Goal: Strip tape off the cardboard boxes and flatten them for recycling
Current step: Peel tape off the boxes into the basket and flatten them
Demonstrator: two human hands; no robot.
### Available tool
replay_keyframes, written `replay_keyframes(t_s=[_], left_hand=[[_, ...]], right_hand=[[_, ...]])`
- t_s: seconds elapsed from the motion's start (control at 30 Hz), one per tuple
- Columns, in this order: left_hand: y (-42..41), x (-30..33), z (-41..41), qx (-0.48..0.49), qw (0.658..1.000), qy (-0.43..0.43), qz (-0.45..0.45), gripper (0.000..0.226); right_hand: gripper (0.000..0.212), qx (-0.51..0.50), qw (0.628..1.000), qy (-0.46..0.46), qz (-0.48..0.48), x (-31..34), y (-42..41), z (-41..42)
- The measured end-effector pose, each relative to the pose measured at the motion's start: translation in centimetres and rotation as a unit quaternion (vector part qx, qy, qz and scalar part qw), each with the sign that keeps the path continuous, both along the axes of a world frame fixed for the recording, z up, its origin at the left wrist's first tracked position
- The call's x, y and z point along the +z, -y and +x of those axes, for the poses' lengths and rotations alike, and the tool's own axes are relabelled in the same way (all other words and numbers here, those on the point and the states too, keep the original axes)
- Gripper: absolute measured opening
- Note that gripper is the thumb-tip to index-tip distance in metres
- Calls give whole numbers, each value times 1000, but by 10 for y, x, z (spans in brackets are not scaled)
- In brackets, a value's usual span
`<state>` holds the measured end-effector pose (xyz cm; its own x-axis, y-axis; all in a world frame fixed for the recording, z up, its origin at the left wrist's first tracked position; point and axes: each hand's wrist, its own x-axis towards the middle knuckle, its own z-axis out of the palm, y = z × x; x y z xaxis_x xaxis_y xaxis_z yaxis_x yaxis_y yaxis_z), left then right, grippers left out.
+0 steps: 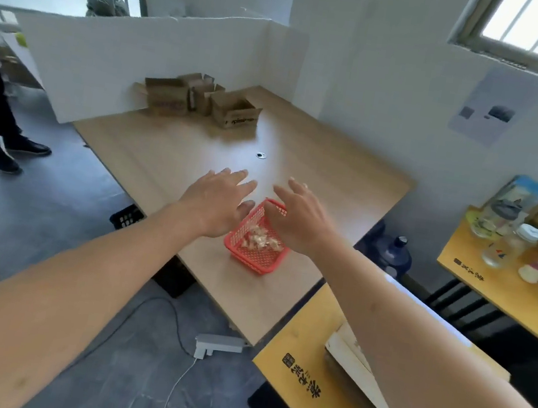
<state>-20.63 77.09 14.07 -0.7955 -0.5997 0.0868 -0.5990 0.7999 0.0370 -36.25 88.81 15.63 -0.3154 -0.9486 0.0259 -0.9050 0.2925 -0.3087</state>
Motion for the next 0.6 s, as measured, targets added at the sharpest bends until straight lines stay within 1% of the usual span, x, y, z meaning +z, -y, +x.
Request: replay_keyframes(t_s=[0.1,0.3,0.43,0.6], left_hand=[[55,-2,37,8,1000,4,-1,55],[165,-15,99,26,999,15,31,57],[237,-12,125,49,998,13,33,57],[333,-20,132,63,997,8,37,56]], right_hand=[[57,6,1000,-1,10,-5,59,38],[57,19,999,22,43,-17,164,103],[57,25,998,36,36,-18,242,118],[55,36,999,17,30,-19,337,122]])
